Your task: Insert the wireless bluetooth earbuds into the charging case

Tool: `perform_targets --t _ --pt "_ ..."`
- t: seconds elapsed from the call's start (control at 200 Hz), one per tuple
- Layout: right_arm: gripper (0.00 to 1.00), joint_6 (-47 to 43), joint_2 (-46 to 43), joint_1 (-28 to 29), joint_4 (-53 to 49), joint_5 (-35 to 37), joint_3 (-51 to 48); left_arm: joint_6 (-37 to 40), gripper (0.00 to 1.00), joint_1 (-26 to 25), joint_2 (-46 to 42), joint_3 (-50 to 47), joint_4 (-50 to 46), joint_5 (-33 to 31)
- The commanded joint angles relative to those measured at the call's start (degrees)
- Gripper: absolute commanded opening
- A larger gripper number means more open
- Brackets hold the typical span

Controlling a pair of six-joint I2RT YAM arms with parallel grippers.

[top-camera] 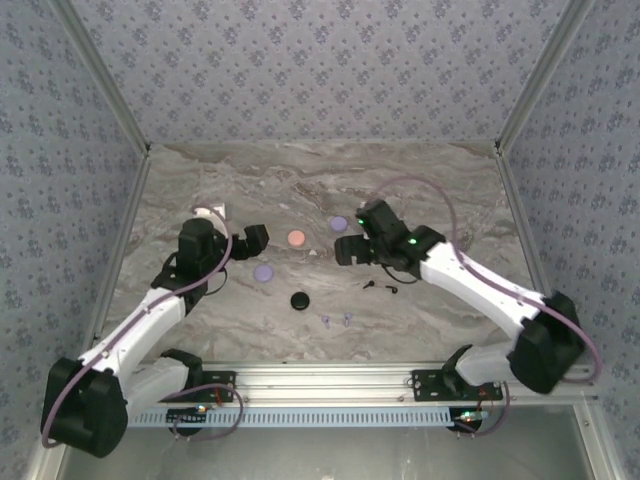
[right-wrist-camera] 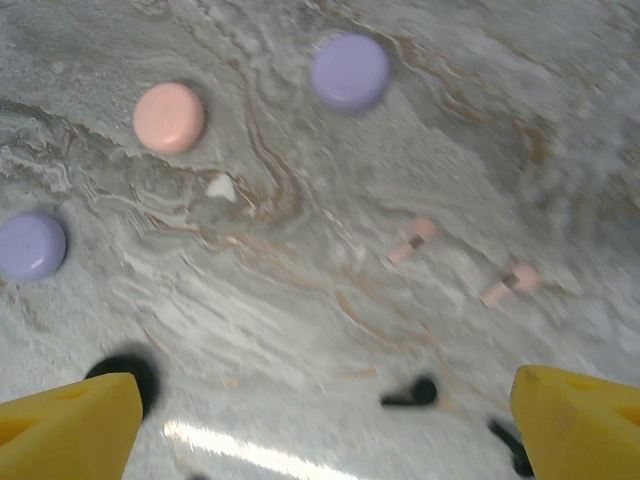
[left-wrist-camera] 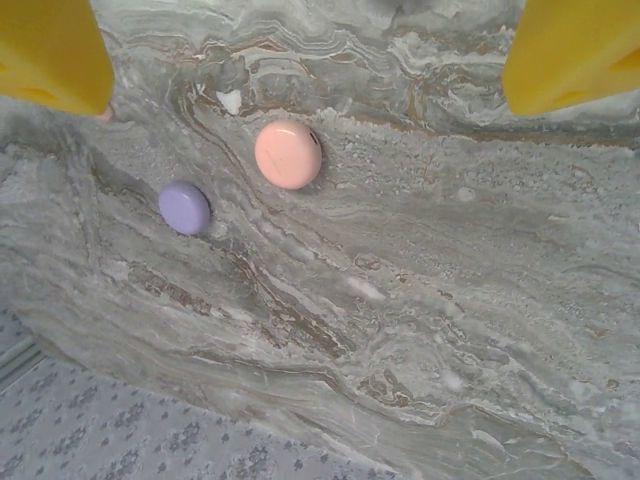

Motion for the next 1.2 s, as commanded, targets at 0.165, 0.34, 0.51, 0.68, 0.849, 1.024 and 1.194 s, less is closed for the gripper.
perform_targets --t 0.165,0.34,0.51,0.68,0.849,1.024,1.194 --pt "0.89 -2.4 22.5 2.9 3.1 0.7 17.7 -3.1 0.99 2.5 -10.6 -2.9 -5.7 2.1" --pt "0.85 -3.5 34.9 3.7 0.7 -0.2 28.3 -3.5 0.99 3.2 -15.9 -4.0 -9.5 1.5" --pt "0.81 -4.6 42.2 3.9 -0.4 -0.7 34.5 -3.7 0.99 3.5 -18.4 -4.2 -12.0 0.6" --pt "0.79 -6.2 46.1 4.7 -1.4 -1.8 37.8 -4.3 0.99 3.6 -19.0 -4.9 -12.5 0.1" --pt "0.75 -7.8 48.0 5.4 -2.1 -1.6 39.8 -4.7 0.99 3.7 -19.0 -5.4 -11.9 -0.6" --pt "0.72 -8.6 51.4 5.8 -5.3 0.5 43.4 -5.1 0.99 3.8 -19.0 -5.7 -11.9 -1.3" --pt "0.71 -9.2 53.7 6.0 -7.1 2.3 46.2 -5.3 0.99 3.9 -19.0 -5.7 -11.8 -1.6"
